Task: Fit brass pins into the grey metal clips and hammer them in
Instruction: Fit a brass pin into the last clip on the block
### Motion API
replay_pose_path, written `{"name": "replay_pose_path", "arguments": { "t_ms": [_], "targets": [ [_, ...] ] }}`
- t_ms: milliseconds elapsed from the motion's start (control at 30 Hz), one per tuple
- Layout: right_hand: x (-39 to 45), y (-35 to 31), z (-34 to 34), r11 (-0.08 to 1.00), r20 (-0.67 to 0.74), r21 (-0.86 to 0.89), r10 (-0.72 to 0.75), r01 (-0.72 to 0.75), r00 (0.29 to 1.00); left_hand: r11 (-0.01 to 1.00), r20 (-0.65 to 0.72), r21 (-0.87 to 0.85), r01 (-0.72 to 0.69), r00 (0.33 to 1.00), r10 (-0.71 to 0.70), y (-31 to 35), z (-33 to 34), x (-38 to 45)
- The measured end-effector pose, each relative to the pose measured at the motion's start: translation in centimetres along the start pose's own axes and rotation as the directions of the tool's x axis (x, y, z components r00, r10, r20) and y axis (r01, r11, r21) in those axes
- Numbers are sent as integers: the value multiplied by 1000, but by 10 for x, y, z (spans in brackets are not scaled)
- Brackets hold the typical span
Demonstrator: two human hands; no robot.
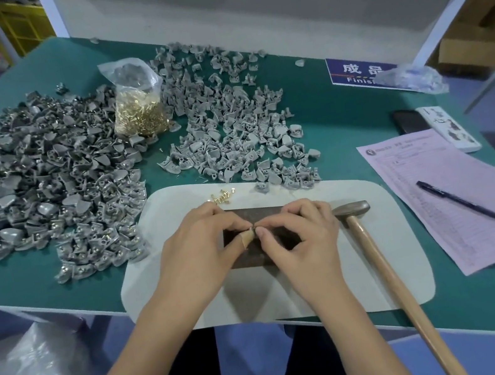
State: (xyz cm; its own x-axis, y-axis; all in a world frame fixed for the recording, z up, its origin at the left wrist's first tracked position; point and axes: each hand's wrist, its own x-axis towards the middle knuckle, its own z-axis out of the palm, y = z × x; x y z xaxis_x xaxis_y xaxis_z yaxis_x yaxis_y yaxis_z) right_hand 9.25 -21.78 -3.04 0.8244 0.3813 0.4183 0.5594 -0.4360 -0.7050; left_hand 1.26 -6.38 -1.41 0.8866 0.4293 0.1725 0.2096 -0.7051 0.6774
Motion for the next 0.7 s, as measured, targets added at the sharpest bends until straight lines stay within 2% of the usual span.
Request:
{"name": "replay_pose_path", "arguments": {
  "t_ms": [133, 267, 700],
  "targets": [
    [0, -4, -2, 998, 36, 34, 47, -48, 998, 1000, -1, 0, 18, 1000, -18, 0, 0, 0],
    [4, -5, -4, 998, 102, -17, 66, -64, 993, 999, 3, -10, 44, 999, -44, 2, 1, -1],
    [7, -10, -6, 991, 153, -6, 132, -133, 979, 998, 7, -18, 55, 998, -55, 1, 0, -3]
  ]
}}
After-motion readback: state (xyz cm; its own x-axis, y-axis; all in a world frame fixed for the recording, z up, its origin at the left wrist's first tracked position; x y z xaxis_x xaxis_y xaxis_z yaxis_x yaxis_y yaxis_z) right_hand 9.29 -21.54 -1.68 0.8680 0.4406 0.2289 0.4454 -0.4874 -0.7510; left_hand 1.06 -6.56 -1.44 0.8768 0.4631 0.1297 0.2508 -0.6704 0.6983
